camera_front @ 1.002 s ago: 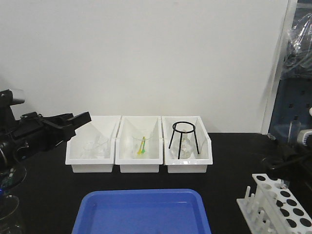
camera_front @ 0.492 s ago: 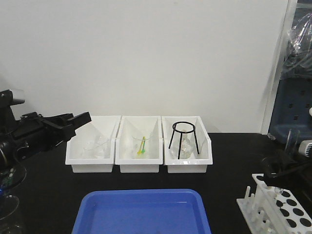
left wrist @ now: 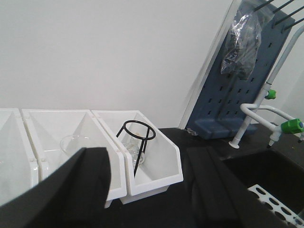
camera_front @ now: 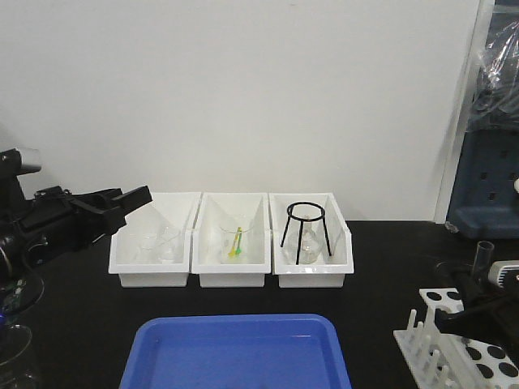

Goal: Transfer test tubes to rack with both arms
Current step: 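Lower the tube into a rack hole and open the right gripper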

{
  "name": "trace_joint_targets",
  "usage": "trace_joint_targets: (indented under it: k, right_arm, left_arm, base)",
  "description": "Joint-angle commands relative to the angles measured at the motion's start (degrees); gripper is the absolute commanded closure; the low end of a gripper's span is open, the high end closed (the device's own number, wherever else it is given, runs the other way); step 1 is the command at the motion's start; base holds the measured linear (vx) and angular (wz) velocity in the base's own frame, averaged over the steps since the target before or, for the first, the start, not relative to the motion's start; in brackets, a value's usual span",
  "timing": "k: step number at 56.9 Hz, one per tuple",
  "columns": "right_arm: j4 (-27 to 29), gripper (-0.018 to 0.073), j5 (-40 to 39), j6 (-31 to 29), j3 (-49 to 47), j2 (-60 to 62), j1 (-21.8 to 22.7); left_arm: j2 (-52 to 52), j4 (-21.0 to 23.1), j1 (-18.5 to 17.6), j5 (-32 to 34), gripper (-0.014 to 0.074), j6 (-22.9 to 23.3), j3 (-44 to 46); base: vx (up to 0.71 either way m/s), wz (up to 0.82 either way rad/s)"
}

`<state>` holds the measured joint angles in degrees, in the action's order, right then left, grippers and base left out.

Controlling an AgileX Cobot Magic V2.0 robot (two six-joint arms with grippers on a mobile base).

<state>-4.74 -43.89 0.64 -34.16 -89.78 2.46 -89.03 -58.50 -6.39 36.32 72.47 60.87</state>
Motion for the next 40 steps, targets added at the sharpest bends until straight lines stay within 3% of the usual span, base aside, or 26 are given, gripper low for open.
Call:
trace_joint_targets:
  k: [1, 40]
  right_arm:
    - [-0.1, 0.0568, -6.4, -0.6, -1.3, 0.7, 0.3]
    - [-0.6, 0.0568, -16.3, 0.4, -1.3, -11.8, 0.3]
  left_arm:
    - [2.5, 2.7, 0.2, 2.6, 0.0105, -0.2, 1.6]
    - [2.5, 2.7, 0.2, 2.6, 0.0105, -0.2, 1.6]
  base:
    - [0.00, 0.00]
    - [0.00, 0.00]
